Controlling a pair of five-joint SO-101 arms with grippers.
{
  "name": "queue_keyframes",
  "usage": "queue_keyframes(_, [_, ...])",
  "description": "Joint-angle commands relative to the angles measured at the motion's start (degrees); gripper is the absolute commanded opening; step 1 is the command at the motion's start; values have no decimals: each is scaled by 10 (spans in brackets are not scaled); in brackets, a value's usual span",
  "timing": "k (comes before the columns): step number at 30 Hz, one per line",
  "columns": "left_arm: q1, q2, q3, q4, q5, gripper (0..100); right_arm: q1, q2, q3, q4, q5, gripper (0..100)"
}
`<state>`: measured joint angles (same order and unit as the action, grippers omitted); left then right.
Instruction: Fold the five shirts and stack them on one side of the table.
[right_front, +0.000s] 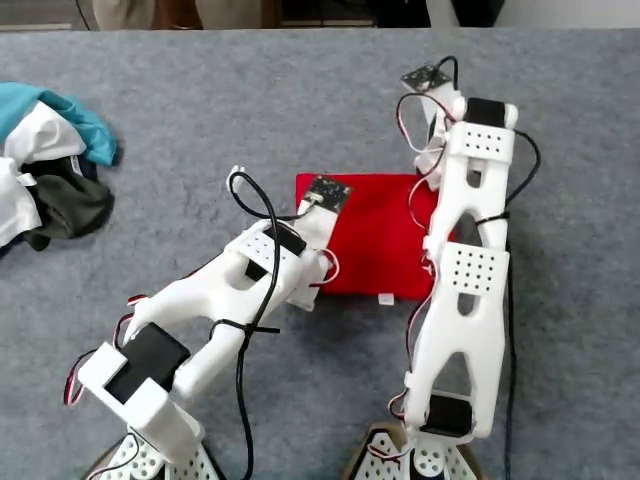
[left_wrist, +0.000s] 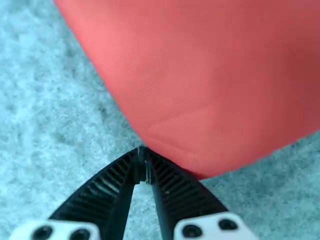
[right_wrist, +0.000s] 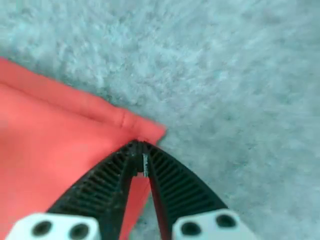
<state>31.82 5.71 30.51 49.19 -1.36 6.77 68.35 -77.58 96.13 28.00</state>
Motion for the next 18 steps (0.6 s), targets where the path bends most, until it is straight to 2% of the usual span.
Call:
queue_keyframes(1, [-11, -33, -8, 7, -7, 18, 9, -87, 0, 3, 4, 5])
queue_keyframes(4, [-13, -103, 0, 25, -7, 18, 22, -145, -14, 33, -3, 5])
queue_keyframes(7, [-13, -198, 4, 58, -10, 18, 51, -199, -37, 62, -46, 5])
queue_keyframes(11, [-16, -319, 5, 92, -69, 18, 113, -264, -35, 63, -92, 5])
queue_keyframes(14, [-17, -389, 5, 132, -106, 18, 150, -330, 24, 63, -97, 5])
queue_keyframes(18, [-54, -436, 26, 171, -113, 18, 173, -447, 189, 63, -96, 2])
